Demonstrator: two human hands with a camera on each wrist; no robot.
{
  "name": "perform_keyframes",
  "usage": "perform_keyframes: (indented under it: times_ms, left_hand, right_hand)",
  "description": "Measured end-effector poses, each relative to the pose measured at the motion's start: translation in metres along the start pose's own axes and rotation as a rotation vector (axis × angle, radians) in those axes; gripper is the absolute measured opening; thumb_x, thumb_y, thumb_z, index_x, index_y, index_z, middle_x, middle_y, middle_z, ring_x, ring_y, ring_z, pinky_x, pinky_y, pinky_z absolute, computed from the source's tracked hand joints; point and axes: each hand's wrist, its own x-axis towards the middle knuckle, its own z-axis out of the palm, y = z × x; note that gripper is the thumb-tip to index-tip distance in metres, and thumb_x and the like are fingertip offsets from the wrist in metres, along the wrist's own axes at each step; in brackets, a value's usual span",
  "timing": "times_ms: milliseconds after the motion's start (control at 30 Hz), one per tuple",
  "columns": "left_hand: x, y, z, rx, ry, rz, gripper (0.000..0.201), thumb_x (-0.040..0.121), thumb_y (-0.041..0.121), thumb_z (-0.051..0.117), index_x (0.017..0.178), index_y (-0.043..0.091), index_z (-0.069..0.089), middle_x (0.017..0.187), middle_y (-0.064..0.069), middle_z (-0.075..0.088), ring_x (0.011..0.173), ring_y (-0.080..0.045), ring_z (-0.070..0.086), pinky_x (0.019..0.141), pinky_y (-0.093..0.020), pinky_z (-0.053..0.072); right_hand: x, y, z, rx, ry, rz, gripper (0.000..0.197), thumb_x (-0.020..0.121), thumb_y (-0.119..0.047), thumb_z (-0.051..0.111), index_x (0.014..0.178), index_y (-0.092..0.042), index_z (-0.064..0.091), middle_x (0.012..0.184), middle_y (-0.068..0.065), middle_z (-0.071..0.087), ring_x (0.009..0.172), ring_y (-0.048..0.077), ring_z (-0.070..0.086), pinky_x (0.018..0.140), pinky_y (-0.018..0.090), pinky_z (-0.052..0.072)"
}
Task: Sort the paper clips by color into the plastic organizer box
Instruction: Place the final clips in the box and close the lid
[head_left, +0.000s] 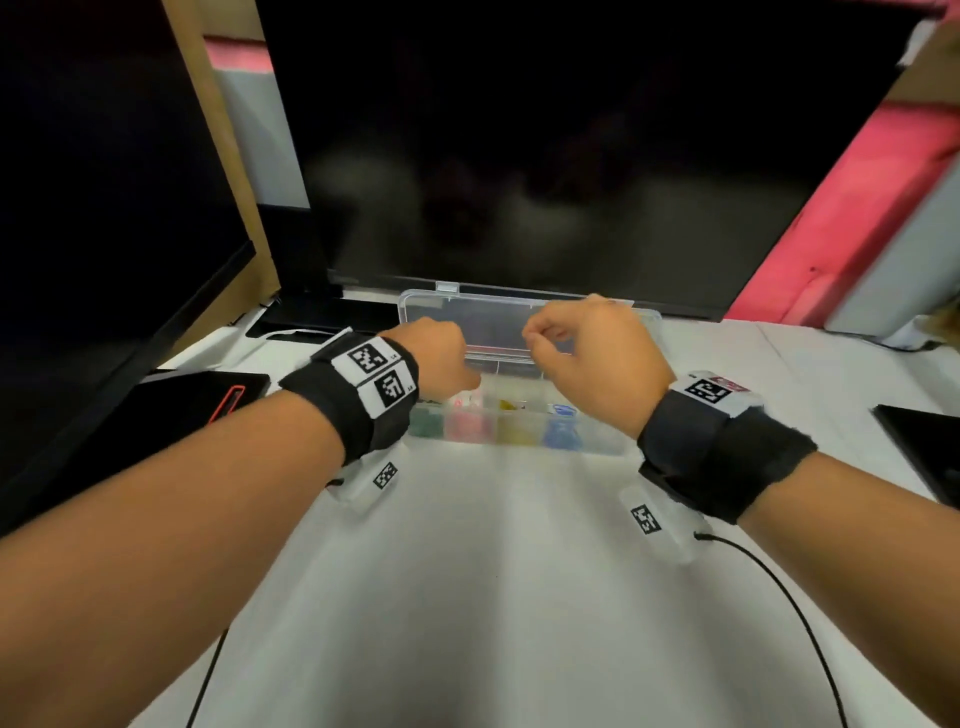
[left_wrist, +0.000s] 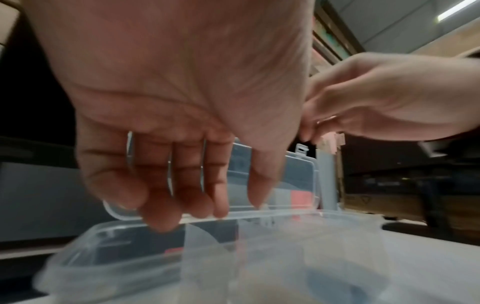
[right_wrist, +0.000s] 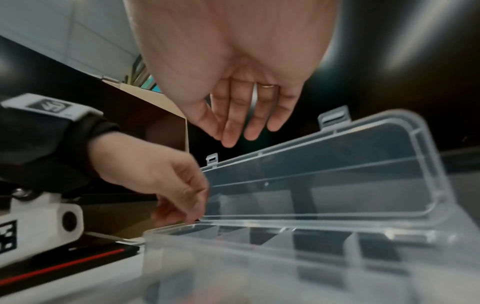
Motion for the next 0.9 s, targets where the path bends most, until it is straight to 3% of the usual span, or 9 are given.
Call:
perform_keyframes:
  times_ms: [67, 167, 233, 300, 367, 467, 567, 667, 900]
  left_hand:
    - [-0.001, -0.005, -0.003, -0.045, 0.057, 0.032, 0.033, 0.086, 0.040, 0.059, 0.066, 0.015, 0.054, 0.069, -0.003, 0.057, 0.069, -0.023, 0.057, 0.063, -0.030, 0.048]
    - [-0.011, -0.008, -0.017, -0.236, 0.417, 0.168, 0.019, 0.085, 0.033, 0.059, 0.070, 0.021, 0.055, 0.071, 0.004, 0.056, 0.072, -0.018, 0.054, 0.070, -0.031, 0.047]
    - [-0.013, -0.009, -0.028, -0.227, 0.562, 0.264, 0.011, 0.085, 0.030, 0.059, 0.095, 0.026, 0.060, 0.094, 0.005, 0.054, 0.090, -0.016, 0.051, 0.081, -0.033, 0.043]
    - [-0.011, -0.013, -0.035, -0.097, 0.462, 0.238, 0.047, 0.089, 0.033, 0.057, 0.134, 0.023, 0.049, 0.130, -0.002, 0.048, 0.119, -0.020, 0.046, 0.099, -0.037, 0.039]
    - [-0.013, -0.015, -0.037, 0.013, 0.276, 0.141, 0.065, 0.093, 0.038, 0.053, 0.151, 0.020, 0.029, 0.151, -0.006, 0.036, 0.136, -0.025, 0.037, 0.110, -0.038, 0.032]
    - [-0.023, -0.017, -0.030, 0.042, 0.094, 0.096, 0.064, 0.095, 0.048, 0.048, 0.151, 0.022, 0.030, 0.151, -0.005, 0.039, 0.137, -0.024, 0.039, 0.109, -0.033, 0.031]
    - [-0.038, -0.012, -0.022, 0.018, -0.011, 0.132, 0.048, 0.098, 0.051, 0.039, 0.134, 0.022, 0.053, 0.125, -0.007, 0.055, 0.118, -0.024, 0.052, 0.103, -0.036, 0.041]
    - [-0.046, -0.007, -0.011, 0.090, -0.131, 0.158, 0.041, 0.104, 0.035, 0.031, 0.097, 0.011, 0.063, 0.103, -0.013, 0.055, 0.097, -0.025, 0.055, 0.093, -0.042, 0.045]
    - [-0.052, 0.004, 0.006, 0.348, -0.270, 0.165, 0.044, 0.103, 0.035, 0.034, 0.142, 0.017, 0.045, 0.145, -0.012, 0.043, 0.131, -0.031, 0.039, 0.107, -0.036, 0.029]
  right_hand:
    - [-0.004, 0.011, -0.018, -0.074, 0.038, -0.062, 0.016, 0.091, -0.024, 0.055, 0.096, -0.024, 0.071, 0.093, -0.005, 0.071, 0.091, 0.018, 0.055, 0.078, 0.029, 0.044]
    - [0.000, 0.032, -0.036, -0.188, 0.002, -0.065, 0.030, 0.091, -0.023, 0.054, 0.120, -0.023, 0.062, 0.122, -0.001, 0.062, 0.113, 0.021, 0.051, 0.094, 0.032, 0.042]
    - [0.007, 0.039, -0.042, -0.300, -0.117, 0.015, 0.050, 0.093, -0.030, 0.054, 0.141, -0.022, 0.044, 0.146, 0.004, 0.045, 0.132, 0.026, 0.041, 0.107, 0.039, 0.036]
    - [0.013, 0.041, -0.045, -0.389, -0.260, 0.136, 0.061, 0.095, -0.038, 0.050, 0.149, -0.019, 0.031, 0.153, 0.008, 0.035, 0.137, 0.029, 0.037, 0.110, 0.042, 0.034]
    - [0.013, 0.038, -0.049, -0.440, -0.343, 0.222, 0.051, 0.096, -0.044, 0.044, 0.140, -0.017, 0.045, 0.138, 0.014, 0.052, 0.122, 0.033, 0.052, 0.099, 0.040, 0.044]
    - [0.001, 0.033, -0.051, -0.591, -0.337, 0.180, 0.052, 0.097, -0.055, 0.030, 0.102, -0.018, 0.067, 0.094, 0.010, 0.069, 0.086, 0.030, 0.062, 0.074, 0.032, 0.045]
    - [-0.017, 0.029, -0.044, -0.661, -0.347, 0.157, 0.064, 0.098, -0.058, 0.018, 0.068, -0.017, 0.058, 0.079, 0.007, 0.062, 0.072, 0.027, 0.052, 0.068, 0.029, 0.037]
    - [-0.029, 0.031, -0.039, -0.638, -0.461, 0.207, 0.052, 0.099, -0.050, 0.030, 0.087, -0.016, 0.067, 0.098, 0.013, 0.066, 0.081, 0.030, 0.055, 0.070, 0.029, 0.041]
    - [-0.034, 0.036, -0.039, -0.651, -0.625, 0.130, 0.047, 0.092, -0.057, 0.047, 0.127, -0.030, 0.062, 0.131, -0.002, 0.062, 0.116, 0.026, 0.058, 0.095, 0.033, 0.047]
